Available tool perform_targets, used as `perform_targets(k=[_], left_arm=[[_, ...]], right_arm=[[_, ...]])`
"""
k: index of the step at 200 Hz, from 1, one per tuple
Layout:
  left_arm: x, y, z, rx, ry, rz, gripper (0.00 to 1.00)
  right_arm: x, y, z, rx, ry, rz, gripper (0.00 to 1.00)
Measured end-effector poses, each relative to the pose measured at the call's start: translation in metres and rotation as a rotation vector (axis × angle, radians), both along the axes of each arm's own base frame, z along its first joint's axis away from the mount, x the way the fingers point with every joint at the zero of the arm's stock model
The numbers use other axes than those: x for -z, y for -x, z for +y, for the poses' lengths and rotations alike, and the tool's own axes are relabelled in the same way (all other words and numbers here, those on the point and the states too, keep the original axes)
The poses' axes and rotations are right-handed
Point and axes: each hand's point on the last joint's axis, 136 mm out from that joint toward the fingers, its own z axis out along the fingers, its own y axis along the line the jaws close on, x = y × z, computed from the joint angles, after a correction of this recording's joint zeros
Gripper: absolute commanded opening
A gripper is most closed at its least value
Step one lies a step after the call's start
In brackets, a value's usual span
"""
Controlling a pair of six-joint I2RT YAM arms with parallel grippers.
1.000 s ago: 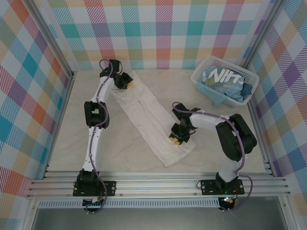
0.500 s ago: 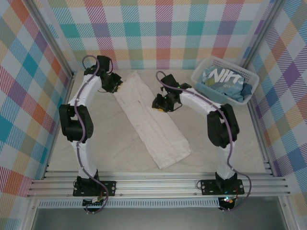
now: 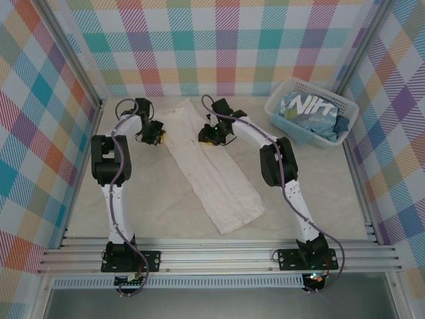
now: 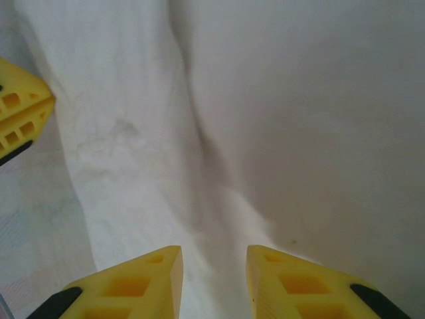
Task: Fold and stack the t-shirts
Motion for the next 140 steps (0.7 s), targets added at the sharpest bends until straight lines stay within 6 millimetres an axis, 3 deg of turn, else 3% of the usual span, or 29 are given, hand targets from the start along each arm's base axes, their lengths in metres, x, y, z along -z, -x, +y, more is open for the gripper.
perform_targets(k=[20,40,99,119,140], left_arm=[[0.002,-0.013,-0.013,0.018,0.039,-0.034,0.14],[0.003,-0.027,-0.028,0.046,0.066,-0.065,0.14],[-0.002,-0.071,-0.112,0.18,0.157,-0.167,0.16],[-0.005,-0.086,-0.131,0.208,0.169,-0.208,0.17],[-0.007,-0.088,-0.139,0.219,0.168,-0.211,0.25]], right_arm=[[0.015,0.0,-0.015,0.059,0.021,0.07,0.31],[0.016,-0.002,-0.028,0.125,0.005,0.104,0.31],[0.019,0.018,-0.098,0.38,0.026,0.221,0.31],[0.019,0.016,-0.106,0.415,0.018,0.234,0.32],[0.017,0.012,-0.111,0.433,0.014,0.236,0.32]])
